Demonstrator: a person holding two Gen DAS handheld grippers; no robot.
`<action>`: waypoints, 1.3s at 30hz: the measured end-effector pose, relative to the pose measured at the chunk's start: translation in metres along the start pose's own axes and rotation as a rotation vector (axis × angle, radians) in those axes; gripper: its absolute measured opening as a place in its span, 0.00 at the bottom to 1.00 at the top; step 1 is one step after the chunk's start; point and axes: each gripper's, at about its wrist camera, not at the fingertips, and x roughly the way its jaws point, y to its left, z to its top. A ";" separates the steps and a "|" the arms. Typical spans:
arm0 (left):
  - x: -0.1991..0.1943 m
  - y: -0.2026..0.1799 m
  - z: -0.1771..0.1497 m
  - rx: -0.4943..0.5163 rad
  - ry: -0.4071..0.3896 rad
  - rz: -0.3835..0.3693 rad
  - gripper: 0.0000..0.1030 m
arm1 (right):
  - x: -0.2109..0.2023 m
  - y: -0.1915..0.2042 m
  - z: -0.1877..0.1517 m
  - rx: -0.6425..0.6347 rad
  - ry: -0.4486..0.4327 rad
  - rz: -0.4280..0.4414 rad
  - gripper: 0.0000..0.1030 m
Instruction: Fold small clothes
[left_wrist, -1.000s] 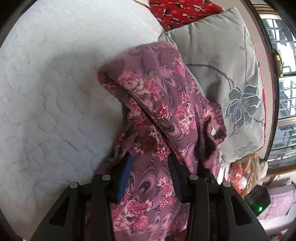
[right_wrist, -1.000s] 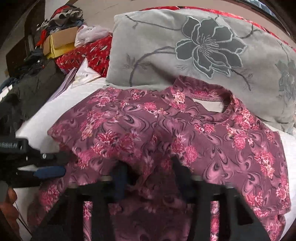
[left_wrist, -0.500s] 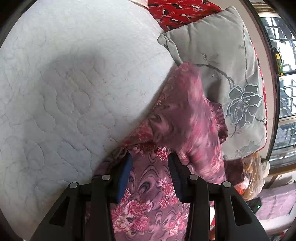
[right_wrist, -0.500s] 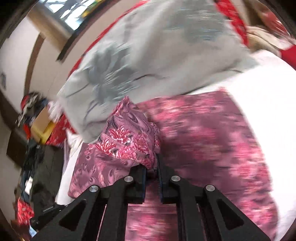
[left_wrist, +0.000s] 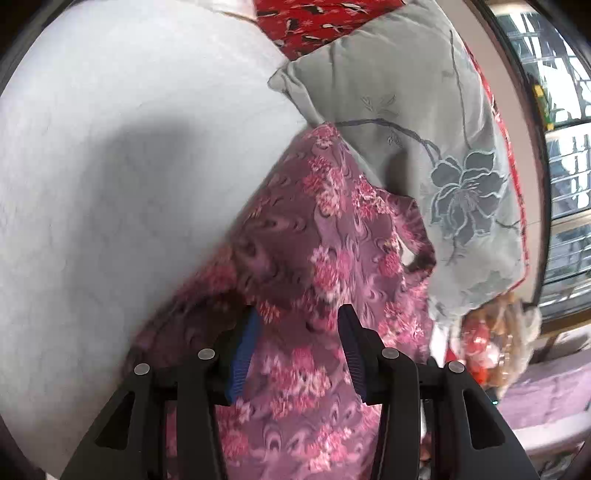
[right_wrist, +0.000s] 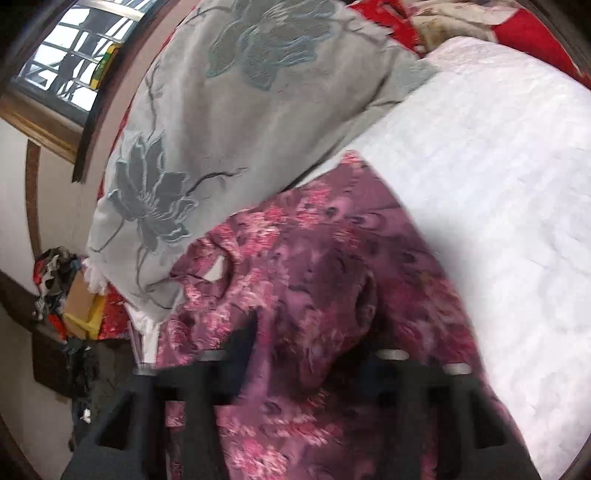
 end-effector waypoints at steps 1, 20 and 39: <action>0.003 -0.002 0.003 0.007 -0.002 0.026 0.42 | 0.000 0.006 0.004 -0.020 0.001 -0.003 0.06; 0.021 -0.021 -0.028 0.192 0.079 0.165 0.42 | -0.018 -0.022 0.003 -0.074 0.143 -0.047 0.32; -0.091 0.040 -0.102 0.280 0.318 0.219 0.42 | -0.117 -0.067 -0.099 -0.137 0.408 -0.155 0.24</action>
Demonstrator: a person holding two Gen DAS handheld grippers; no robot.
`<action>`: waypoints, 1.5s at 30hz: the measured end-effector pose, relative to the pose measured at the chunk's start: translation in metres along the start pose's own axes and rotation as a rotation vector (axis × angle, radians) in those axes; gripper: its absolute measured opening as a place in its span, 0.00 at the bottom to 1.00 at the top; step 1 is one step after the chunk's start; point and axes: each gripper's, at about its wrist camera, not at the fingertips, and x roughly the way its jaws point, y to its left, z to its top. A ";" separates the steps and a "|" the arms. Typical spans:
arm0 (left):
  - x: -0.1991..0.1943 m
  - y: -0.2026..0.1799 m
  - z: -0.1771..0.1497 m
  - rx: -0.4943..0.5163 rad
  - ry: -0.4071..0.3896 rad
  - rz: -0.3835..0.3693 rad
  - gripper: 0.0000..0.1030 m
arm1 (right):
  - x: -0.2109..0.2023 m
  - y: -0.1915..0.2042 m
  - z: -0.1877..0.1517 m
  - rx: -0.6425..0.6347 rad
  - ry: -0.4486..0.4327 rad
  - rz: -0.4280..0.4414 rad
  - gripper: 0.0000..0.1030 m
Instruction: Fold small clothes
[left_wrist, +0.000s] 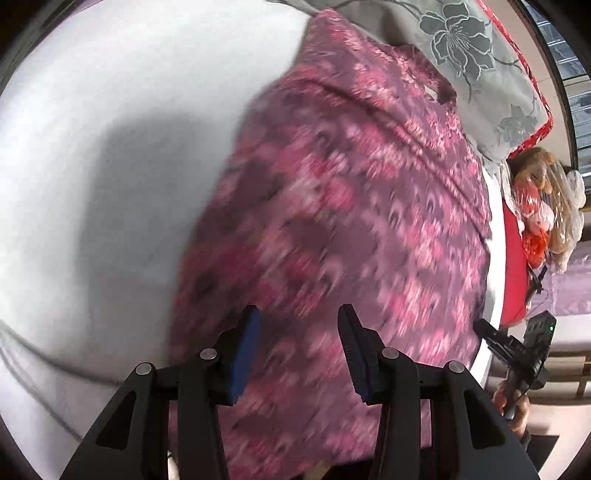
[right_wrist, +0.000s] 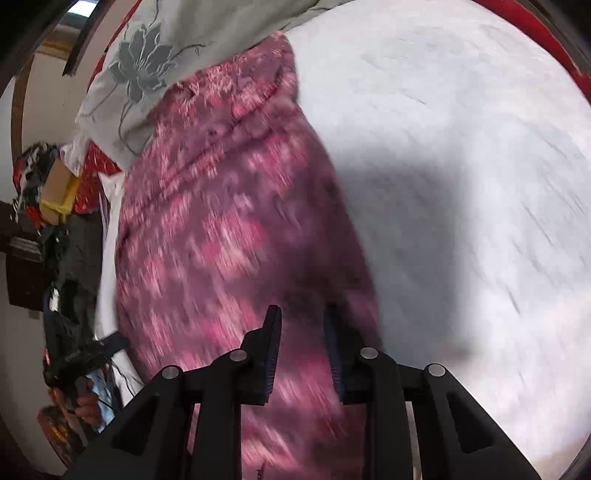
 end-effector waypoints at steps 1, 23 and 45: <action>-0.007 0.009 -0.010 -0.001 0.002 0.005 0.42 | -0.010 -0.005 -0.013 -0.013 -0.013 0.002 0.24; -0.040 0.090 -0.121 -0.124 0.054 -0.063 0.06 | 0.002 -0.074 -0.138 0.170 0.114 0.494 0.57; -0.133 0.068 -0.048 -0.152 -0.294 -0.350 0.04 | -0.092 0.030 -0.025 -0.092 -0.266 0.587 0.11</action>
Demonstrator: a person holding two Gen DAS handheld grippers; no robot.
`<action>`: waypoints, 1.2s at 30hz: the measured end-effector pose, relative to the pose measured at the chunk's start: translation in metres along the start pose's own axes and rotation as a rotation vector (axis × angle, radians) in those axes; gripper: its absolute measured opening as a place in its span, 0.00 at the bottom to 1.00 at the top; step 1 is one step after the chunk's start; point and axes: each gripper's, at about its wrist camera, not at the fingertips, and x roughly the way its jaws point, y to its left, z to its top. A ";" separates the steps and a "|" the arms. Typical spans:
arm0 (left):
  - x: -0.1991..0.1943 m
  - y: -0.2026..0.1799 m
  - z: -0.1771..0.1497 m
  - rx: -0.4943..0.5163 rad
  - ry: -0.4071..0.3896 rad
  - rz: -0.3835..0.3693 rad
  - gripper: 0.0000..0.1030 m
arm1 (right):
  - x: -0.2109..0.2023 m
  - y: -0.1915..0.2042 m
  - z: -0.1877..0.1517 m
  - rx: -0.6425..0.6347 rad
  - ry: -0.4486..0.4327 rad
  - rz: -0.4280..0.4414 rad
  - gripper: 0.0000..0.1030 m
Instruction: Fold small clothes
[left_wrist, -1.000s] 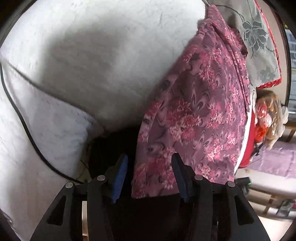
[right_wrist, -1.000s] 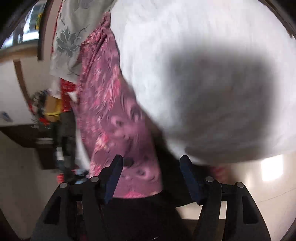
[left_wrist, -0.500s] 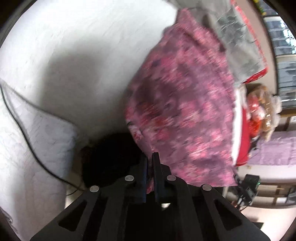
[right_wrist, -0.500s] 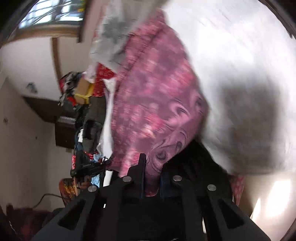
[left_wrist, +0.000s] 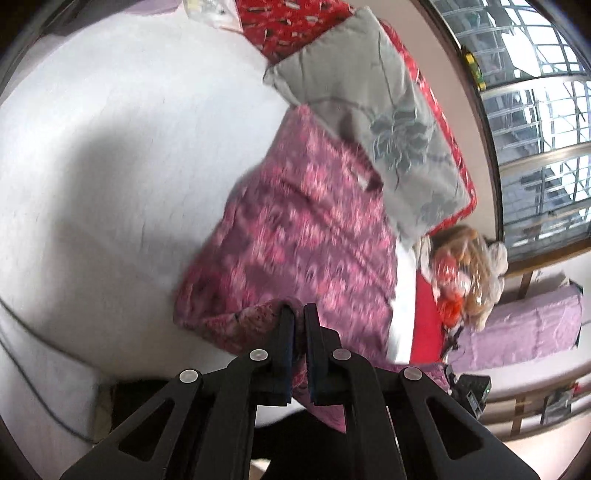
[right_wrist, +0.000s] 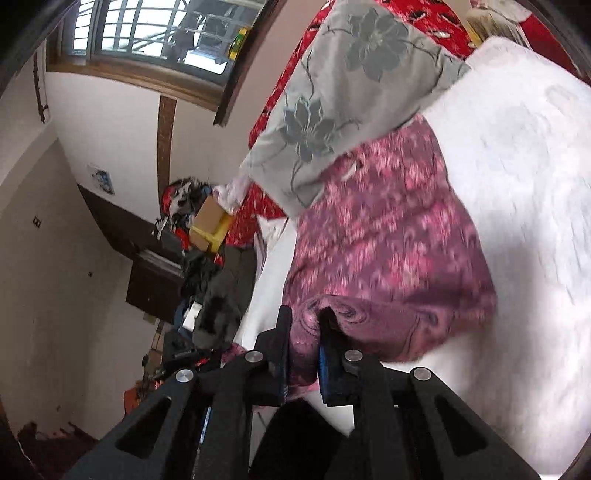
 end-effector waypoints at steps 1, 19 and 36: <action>0.002 -0.001 0.006 -0.003 -0.014 0.001 0.04 | 0.004 -0.001 0.007 0.003 -0.007 -0.001 0.11; 0.127 -0.045 0.160 -0.087 -0.156 -0.025 0.03 | 0.090 -0.062 0.147 0.172 -0.167 -0.043 0.11; 0.247 -0.016 0.274 -0.281 -0.096 0.029 0.07 | 0.159 -0.146 0.222 0.469 -0.194 -0.120 0.27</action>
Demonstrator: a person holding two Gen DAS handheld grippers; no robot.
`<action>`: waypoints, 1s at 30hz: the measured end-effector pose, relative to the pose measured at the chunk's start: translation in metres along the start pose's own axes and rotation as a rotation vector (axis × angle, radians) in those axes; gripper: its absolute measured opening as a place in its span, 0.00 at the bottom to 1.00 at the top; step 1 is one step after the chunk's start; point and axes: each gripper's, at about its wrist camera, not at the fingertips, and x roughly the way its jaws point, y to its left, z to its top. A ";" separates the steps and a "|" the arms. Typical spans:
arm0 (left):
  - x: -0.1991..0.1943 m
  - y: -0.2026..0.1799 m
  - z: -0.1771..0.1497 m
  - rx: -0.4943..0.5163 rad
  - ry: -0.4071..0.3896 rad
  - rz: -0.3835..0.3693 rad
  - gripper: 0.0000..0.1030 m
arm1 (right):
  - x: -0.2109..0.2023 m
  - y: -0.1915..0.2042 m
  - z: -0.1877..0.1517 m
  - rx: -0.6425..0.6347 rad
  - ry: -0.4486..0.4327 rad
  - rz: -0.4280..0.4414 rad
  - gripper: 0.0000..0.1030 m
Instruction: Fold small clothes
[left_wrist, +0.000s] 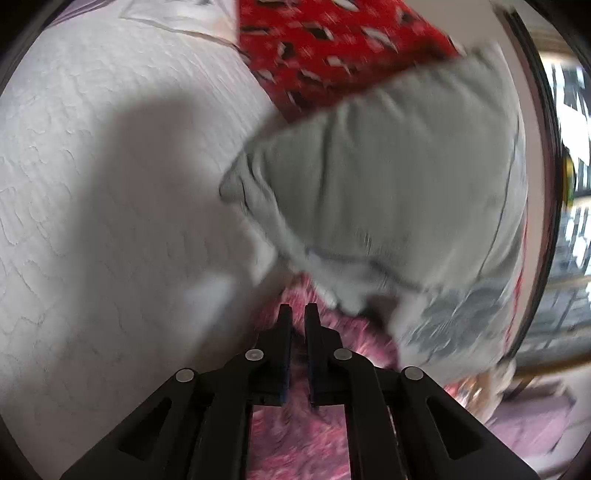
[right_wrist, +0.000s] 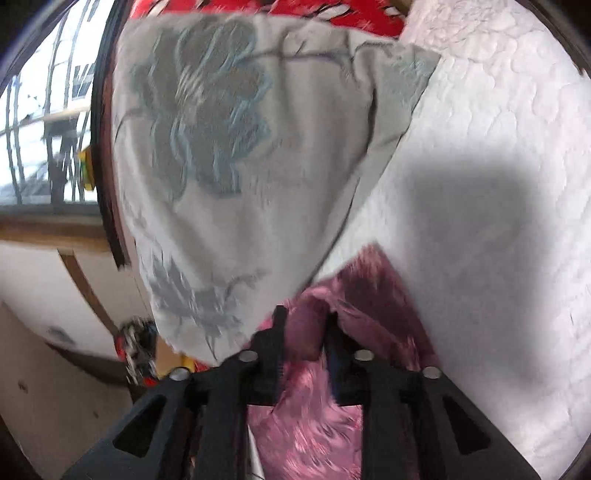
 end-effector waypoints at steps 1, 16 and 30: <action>-0.001 0.001 0.003 -0.020 0.007 -0.019 0.12 | 0.000 -0.002 0.002 0.027 -0.015 -0.004 0.31; 0.040 -0.003 -0.016 0.194 0.147 0.128 0.44 | -0.002 0.018 -0.014 -0.260 -0.064 -0.331 0.51; 0.034 -0.056 -0.044 0.413 -0.007 0.075 0.04 | -0.021 0.072 -0.019 -0.504 -0.244 -0.265 0.04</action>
